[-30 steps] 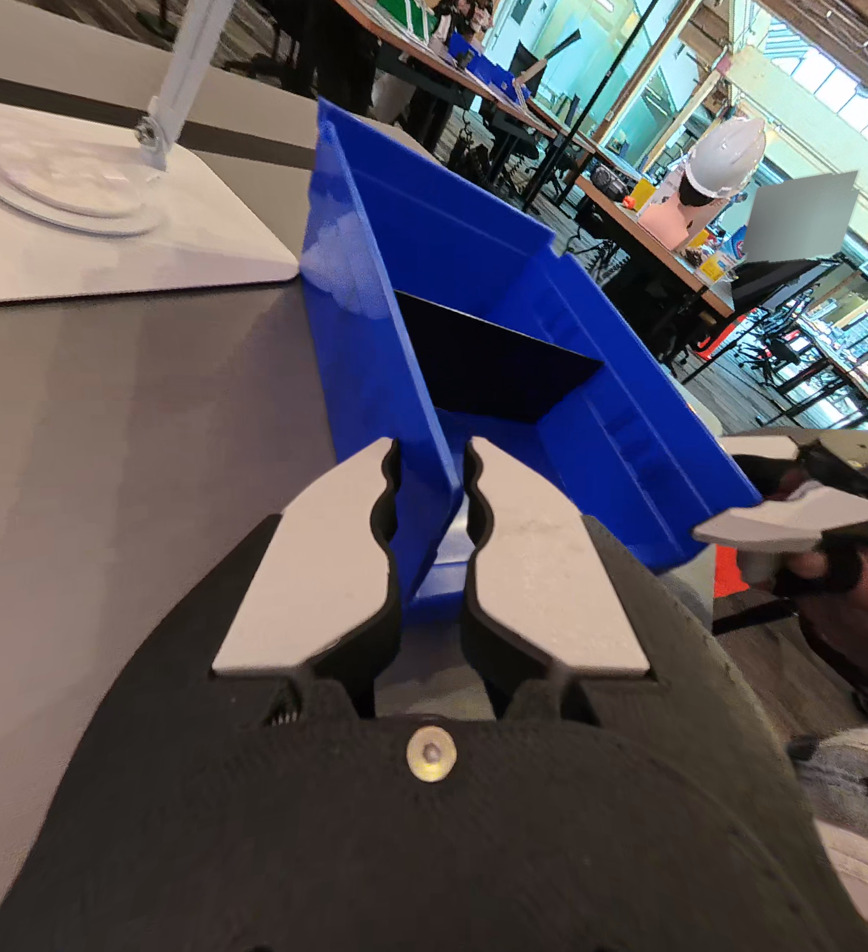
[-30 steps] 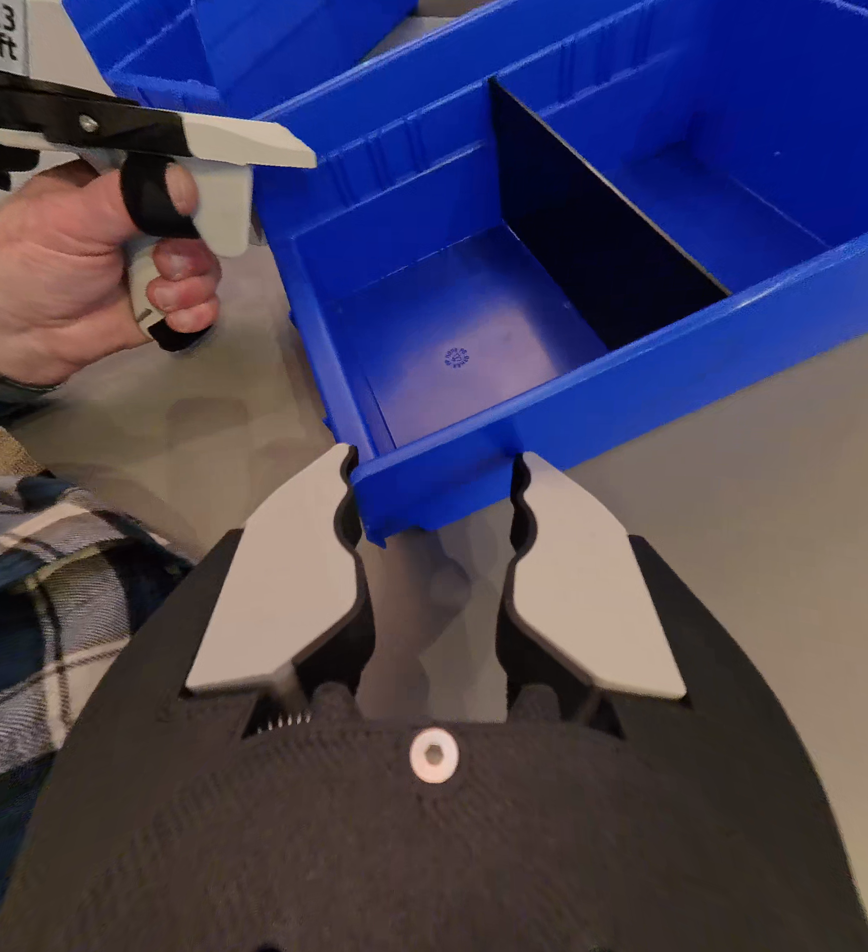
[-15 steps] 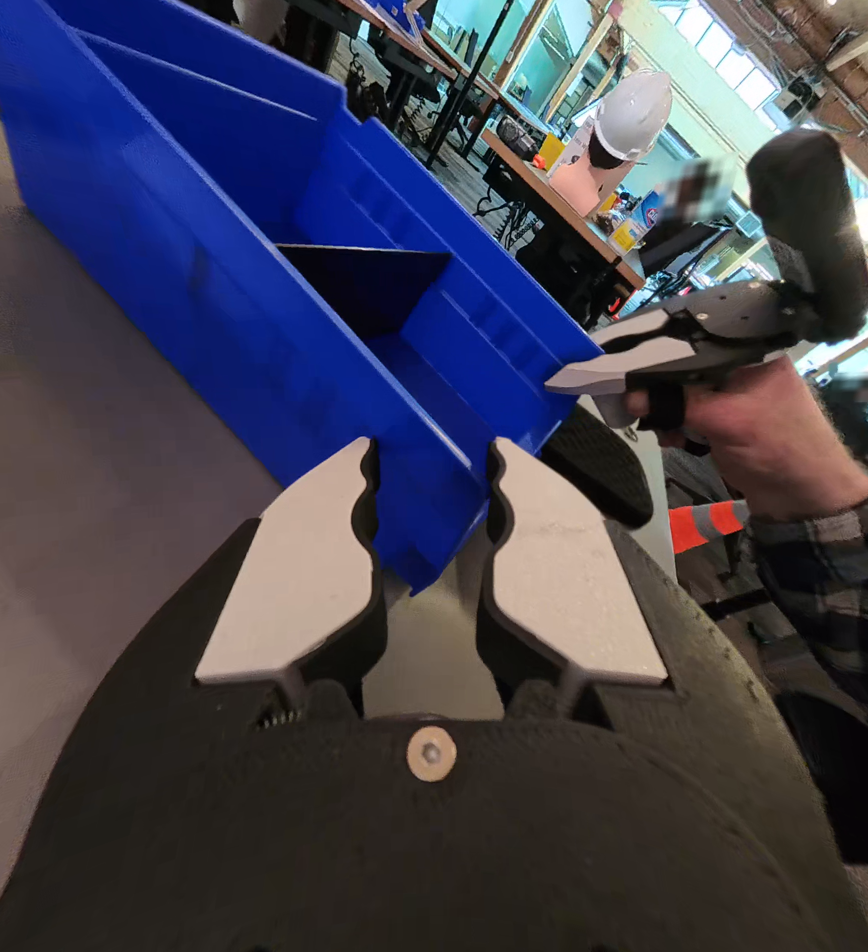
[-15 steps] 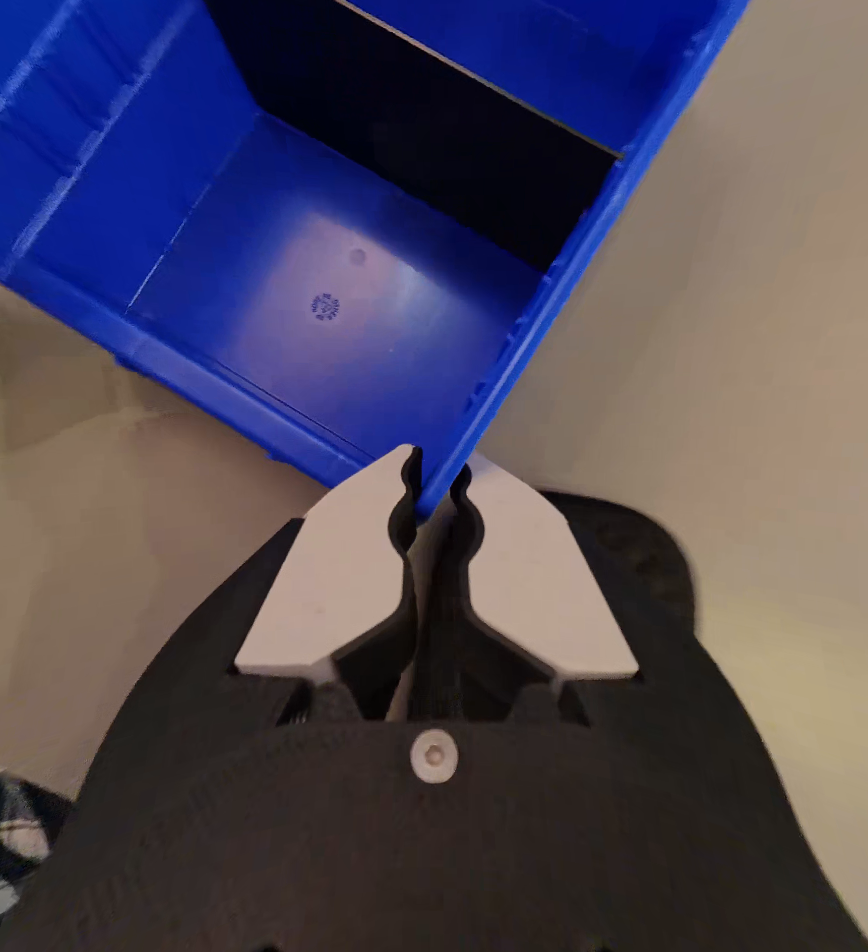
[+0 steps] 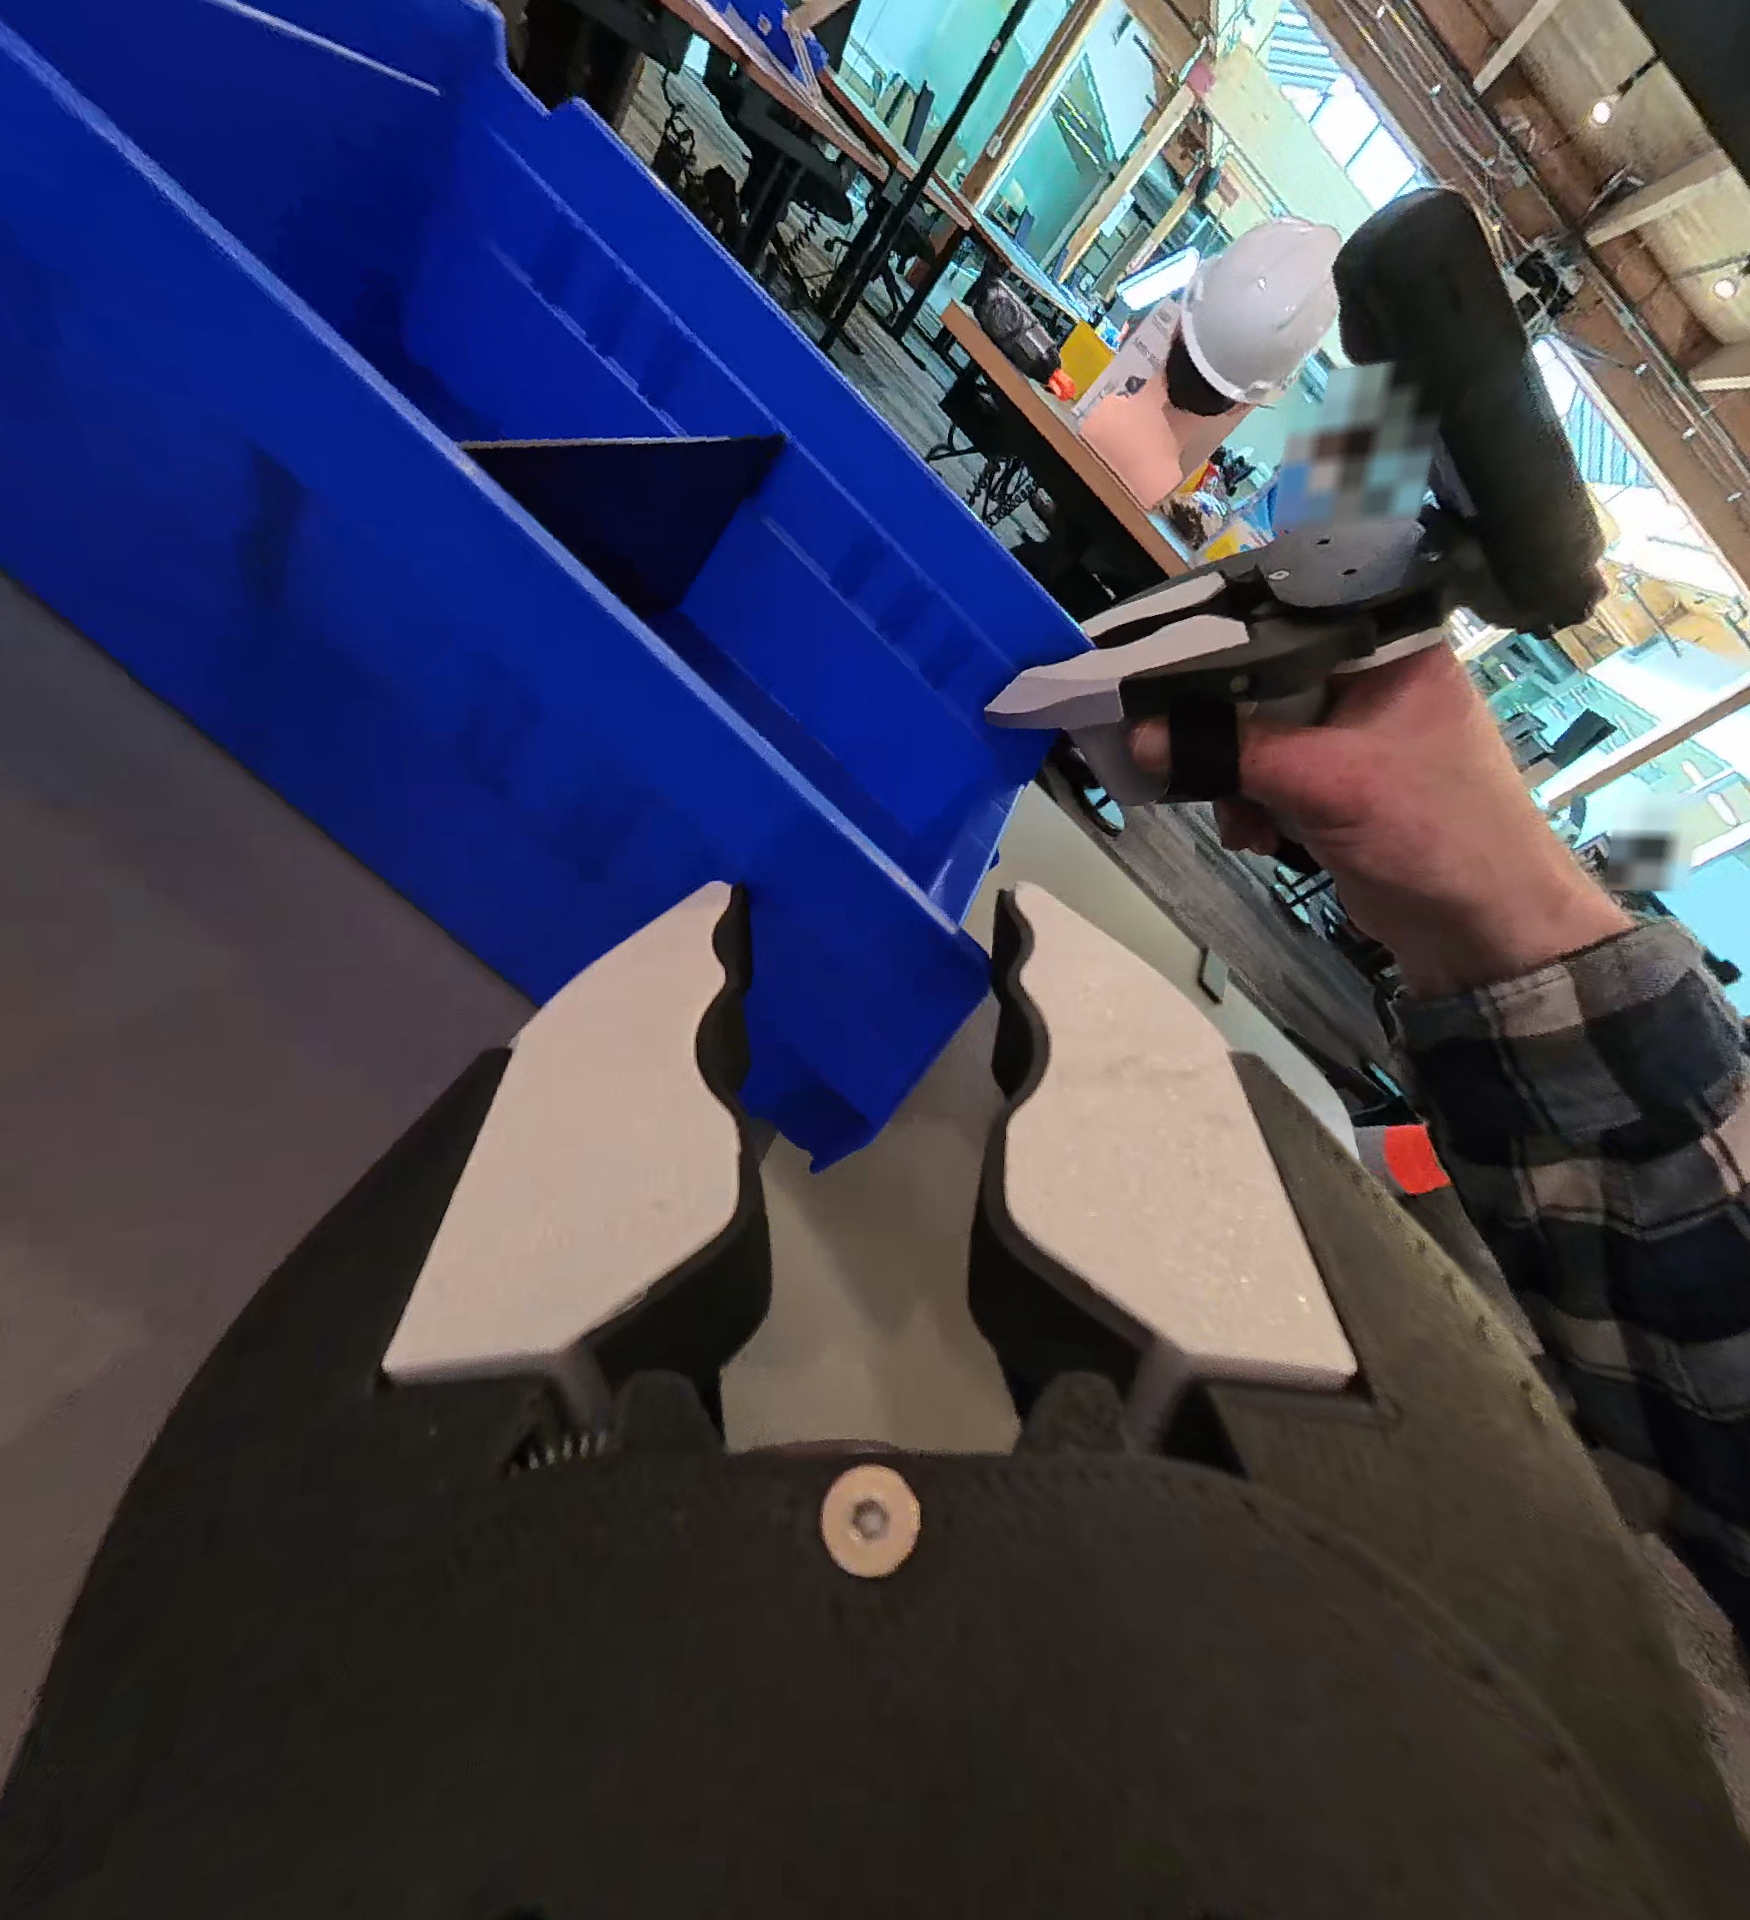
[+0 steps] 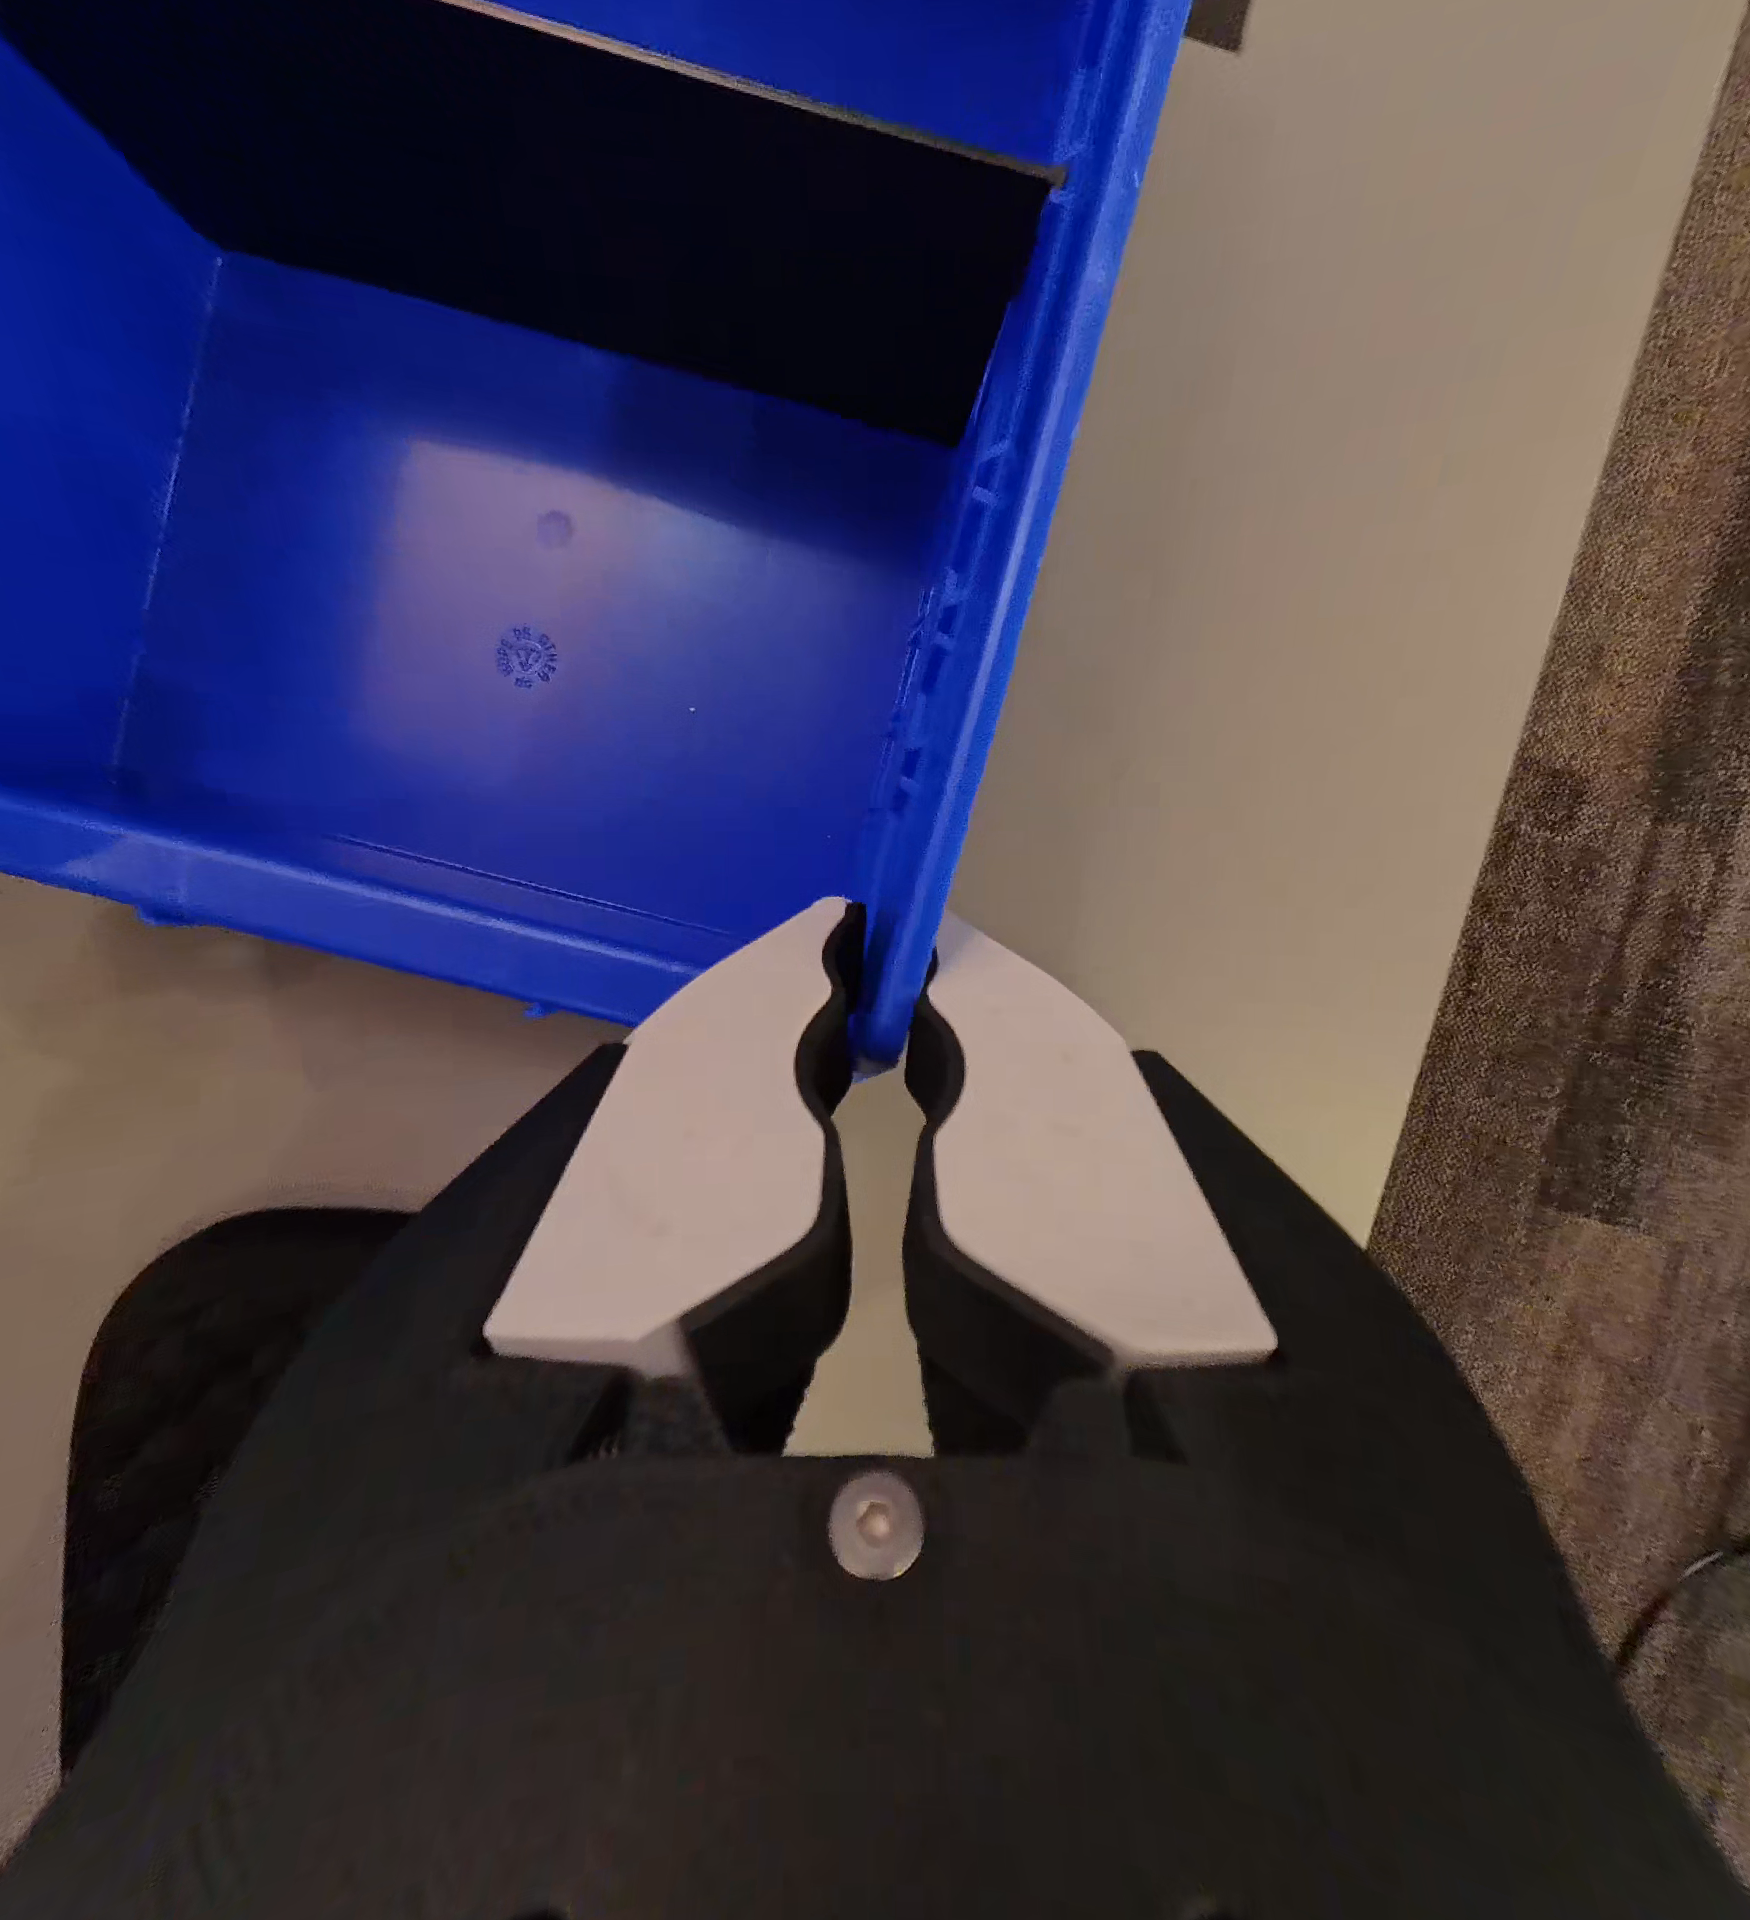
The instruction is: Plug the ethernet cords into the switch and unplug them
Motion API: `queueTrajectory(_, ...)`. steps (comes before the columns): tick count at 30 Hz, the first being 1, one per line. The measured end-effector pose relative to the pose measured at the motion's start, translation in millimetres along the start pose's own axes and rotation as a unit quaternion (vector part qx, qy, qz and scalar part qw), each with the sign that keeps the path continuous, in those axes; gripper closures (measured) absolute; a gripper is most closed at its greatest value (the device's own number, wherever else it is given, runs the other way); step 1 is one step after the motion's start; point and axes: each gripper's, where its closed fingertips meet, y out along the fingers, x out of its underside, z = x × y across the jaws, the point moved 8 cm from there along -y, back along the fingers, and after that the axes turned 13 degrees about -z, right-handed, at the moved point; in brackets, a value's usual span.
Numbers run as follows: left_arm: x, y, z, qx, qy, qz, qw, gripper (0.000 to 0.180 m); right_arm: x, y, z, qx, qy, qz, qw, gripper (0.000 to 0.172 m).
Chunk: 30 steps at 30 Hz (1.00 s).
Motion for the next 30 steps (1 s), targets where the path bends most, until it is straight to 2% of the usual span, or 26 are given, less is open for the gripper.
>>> queueTrajectory(5, -8.5, 10.6, -4.1, -0.004, 0.007, 0.009, 1.000, 0.137, -7.8, 3.4, 15.3, 0.000, 0.008, 0.009, 1.000, 0.166)
queueTrajectory(7, -5.8, 4.3, -4.3, -0.013, 0.052, 0.000, 0.999, 0.139, -6.2, 0.8, 16.2, 0.017, 0.009, 0.019, 1.000, 0.161)
queueTrajectory(9, -2.8, -17.3, -5.2, -0.027, 0.082, 0.016, 0.996, 0.135, -1.7, -13.1, 16.9, 0.045, 0.038, 0.069, 0.996, 0.129)
queueTrajectory(12, 8.9, -64.0, -4.1, -0.069, 0.144, 0.006, 0.987, 0.128, 9.3, -44.3, -4.6, 0.094, 0.025, 0.134, 0.986, 0.123)
queueTrajectory(14, 20.8, -103.5, -8.2, -0.119, 0.181, 0.006, 0.976, 0.124, 14.5, -62.2, -35.3, 0.100, -0.003, 0.161, 0.982, 0.122)
queueTrajectory(17, 42.9, -160.1, -23.7, -0.187, 0.198, -0.023, 0.962, 0.116, 15.6, -75.3, -98.6, 0.102, -0.069, 0.179, 0.976, 0.121)
queueTrajectory(19, 58.6, -199.9, -36.6, -0.249, 0.205, -0.033, 0.946, 0.107, 11.4, -74.3, -147.2, 0.088, -0.119, 0.196, 0.969, 0.118)
queueTrajectory(22, 80.1, -250.7, -50.9, -0.311, 0.190, -0.033, 0.931, 0.103, -2.9, -60.9, -219.2, 0.040, -0.182, 0.233, 0.955, 0.106)
queueTrajectory(25, 98.8, -278.8, -67.5, -0.372, 0.176, -0.046, 0.910, 0.101, -26.2, -35.7, -277.9, -0.018, -0.209, 0.261, 0.942, 0.092)
queueTrajectory(28, 108.4, -285.9, -81.4, -0.397, 0.163, -0.044, 0.902, 0.100, -52.8, -2.1, -321.0, -0.057, -0.231, 0.269, 0.933, 0.091)
queueTrajectory(30, 104.2, -287.7, -84.3, -0.422, 0.183, -0.032, 0.887, 0.104, -71.8, 24.1, -339.9, -0.074, -0.237, 0.254, 0.935, 0.092)
